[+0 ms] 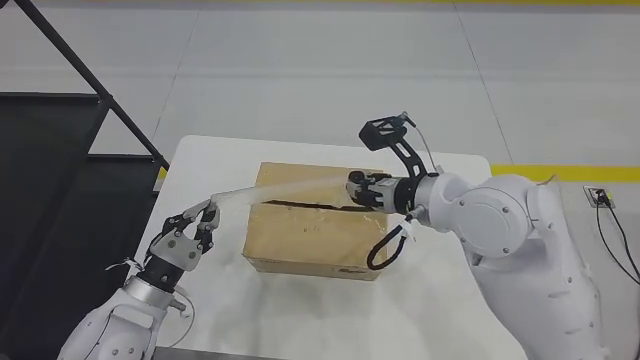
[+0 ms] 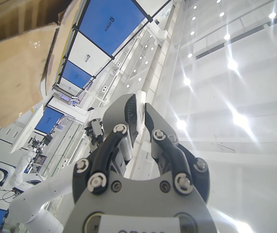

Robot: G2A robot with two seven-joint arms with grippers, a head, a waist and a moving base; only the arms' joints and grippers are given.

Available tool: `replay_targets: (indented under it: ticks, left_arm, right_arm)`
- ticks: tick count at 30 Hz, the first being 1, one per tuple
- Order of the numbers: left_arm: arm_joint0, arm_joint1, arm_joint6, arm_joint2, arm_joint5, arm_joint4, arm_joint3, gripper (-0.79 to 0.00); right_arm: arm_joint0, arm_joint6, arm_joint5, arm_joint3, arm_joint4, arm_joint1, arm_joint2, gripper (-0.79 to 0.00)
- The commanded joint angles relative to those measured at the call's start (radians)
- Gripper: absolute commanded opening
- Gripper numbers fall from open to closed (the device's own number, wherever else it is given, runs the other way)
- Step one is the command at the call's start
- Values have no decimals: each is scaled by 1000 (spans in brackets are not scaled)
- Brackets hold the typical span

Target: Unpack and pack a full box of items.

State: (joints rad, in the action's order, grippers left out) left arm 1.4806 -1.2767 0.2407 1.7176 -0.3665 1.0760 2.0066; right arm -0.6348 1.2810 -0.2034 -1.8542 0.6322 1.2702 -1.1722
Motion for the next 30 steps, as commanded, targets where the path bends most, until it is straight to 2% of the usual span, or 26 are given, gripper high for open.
replay_targets:
  ticks: [1,4,8,21,30]
  left_arm:
    - [5,1,2,1,0,-3,2,-610]
    - [11,3,6,4,1,-4,8,-613]
    - [16,4,18,7,10,-2,19,-785]
    - [13,10,15,13,18,-15,35,-785]
    - [13,10,15,13,18,-15,35,-785]
  right_arm:
    - [-1,2,-2,-2,-2,-2,-3,-785]
    - [-3,6,-4,-2,-7,-5,-6,-785]
    - [1,20,2,8,-10,-8,-1,-785]
    - [44,80,16,59,-12,-16,26,-785]
    - [44,80,16,59,-12,-16,26,-785]
